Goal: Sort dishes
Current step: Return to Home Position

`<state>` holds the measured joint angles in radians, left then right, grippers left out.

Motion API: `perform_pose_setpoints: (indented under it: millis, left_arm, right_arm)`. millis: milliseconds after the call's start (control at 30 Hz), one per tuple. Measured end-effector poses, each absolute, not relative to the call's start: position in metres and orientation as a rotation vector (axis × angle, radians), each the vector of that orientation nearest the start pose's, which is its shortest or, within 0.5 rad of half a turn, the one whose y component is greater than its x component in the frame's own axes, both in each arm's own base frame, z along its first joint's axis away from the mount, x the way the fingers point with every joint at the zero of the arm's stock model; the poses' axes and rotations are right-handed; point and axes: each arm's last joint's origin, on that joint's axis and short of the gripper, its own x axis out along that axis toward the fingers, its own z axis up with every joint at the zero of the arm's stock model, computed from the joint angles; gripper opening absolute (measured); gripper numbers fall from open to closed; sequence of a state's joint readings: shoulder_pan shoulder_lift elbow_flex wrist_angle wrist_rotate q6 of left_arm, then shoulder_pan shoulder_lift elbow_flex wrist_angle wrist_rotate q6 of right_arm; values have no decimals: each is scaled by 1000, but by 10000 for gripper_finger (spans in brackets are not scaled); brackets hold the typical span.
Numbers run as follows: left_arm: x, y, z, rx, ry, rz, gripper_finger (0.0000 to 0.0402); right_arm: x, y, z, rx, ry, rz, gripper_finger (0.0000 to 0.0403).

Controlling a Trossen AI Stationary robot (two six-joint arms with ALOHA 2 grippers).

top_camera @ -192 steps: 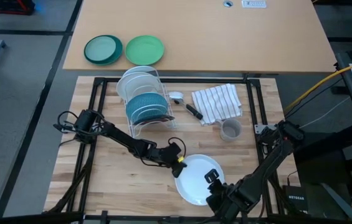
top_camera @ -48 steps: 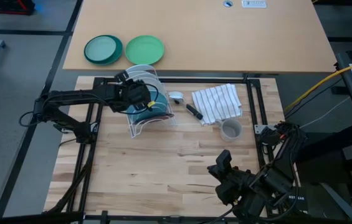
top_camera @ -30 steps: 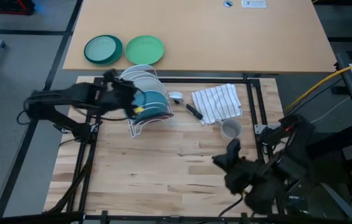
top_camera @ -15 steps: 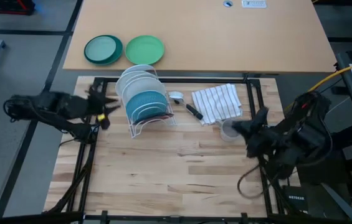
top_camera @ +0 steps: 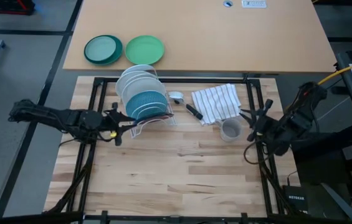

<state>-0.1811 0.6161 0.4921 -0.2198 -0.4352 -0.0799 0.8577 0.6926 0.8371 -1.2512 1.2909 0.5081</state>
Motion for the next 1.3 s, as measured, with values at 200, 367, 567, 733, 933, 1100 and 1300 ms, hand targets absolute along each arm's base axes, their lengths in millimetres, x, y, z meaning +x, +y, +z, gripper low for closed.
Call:
perform_pose_setpoints:
  millis: [200,367,567,733,933,1100,1300]
  left_arm:
    - [126,1,248,-3,262,347,109]
    - [103,9,250,-7,180,360,109]
    - [80,11,237,-40,68,358,109]
    - [74,11,219,-94,9,358,109]
    - [82,11,197,-85,97,354,109]
    - [89,11,171,-77,163,356,109]
    - [90,12,170,-97,156,393,109]
  right_arm:
    - [69,37,260,-428,362,-484,74]
    - [65,32,237,-425,362,-482,74]
    - [61,29,224,-401,387,-443,74]
    - [60,28,221,-385,407,-409,74]
    - [59,28,220,-375,410,-399,74]
    - [63,31,207,-365,405,-399,74]
    - [67,36,182,-351,387,-409,74]
